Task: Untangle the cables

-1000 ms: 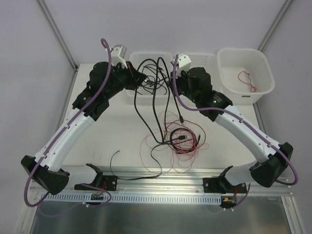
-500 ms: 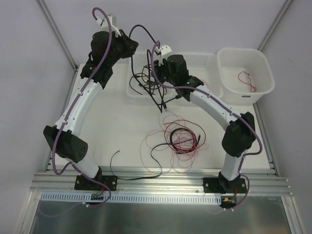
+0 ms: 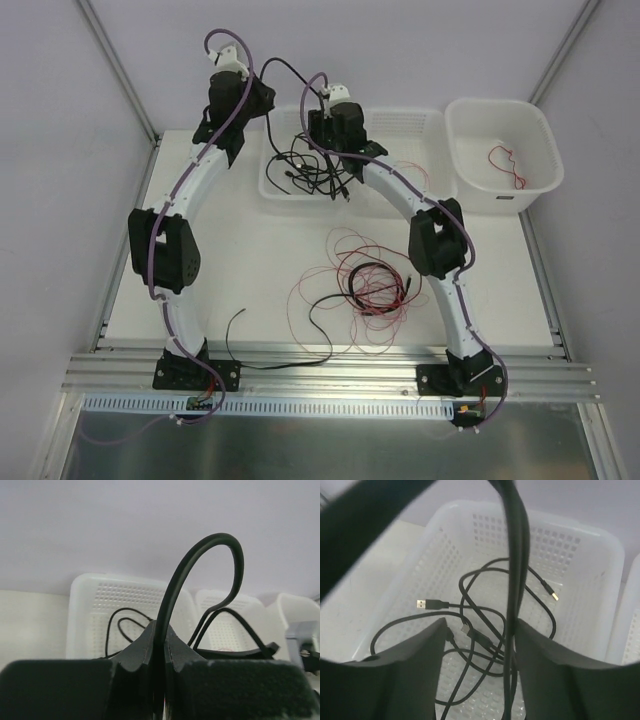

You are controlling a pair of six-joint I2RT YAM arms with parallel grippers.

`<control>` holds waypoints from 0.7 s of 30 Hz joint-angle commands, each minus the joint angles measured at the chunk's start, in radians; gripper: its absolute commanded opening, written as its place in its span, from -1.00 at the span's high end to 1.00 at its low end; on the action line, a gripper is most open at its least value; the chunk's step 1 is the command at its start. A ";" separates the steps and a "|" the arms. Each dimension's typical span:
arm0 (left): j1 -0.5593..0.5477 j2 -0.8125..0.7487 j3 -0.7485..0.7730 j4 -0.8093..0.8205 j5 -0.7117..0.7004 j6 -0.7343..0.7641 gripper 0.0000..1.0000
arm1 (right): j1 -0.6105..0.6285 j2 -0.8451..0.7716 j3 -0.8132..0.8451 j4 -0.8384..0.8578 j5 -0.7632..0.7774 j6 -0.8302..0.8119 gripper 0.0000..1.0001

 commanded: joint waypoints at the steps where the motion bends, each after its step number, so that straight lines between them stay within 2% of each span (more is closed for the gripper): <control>1: 0.014 0.033 0.028 0.102 -0.054 0.067 1.00 | -0.011 -0.031 0.009 0.000 -0.001 0.016 -0.25; 2: 0.017 0.039 0.023 0.102 -0.057 0.078 1.00 | -0.014 -0.058 -0.019 -0.003 -0.001 0.012 -0.33; 3: 0.018 0.043 0.019 0.102 -0.068 0.092 1.00 | -0.020 -0.081 -0.044 -0.006 0.004 -0.002 -0.52; 9: 0.035 0.033 -0.009 0.090 -0.122 0.144 1.00 | -0.032 -0.259 -0.196 -0.066 0.005 -0.103 -0.82; 12: 0.051 0.026 -0.001 0.058 -0.142 0.166 1.00 | -0.034 -0.356 -0.239 -0.121 0.007 -0.143 -0.89; 17: 0.051 0.013 -0.006 0.029 -0.149 0.242 1.00 | -0.034 -0.506 -0.318 -0.231 0.097 -0.189 -0.99; 21: 0.049 0.007 -0.010 0.016 -0.142 0.302 1.00 | -0.034 -0.654 -0.476 -0.265 0.151 -0.174 -0.93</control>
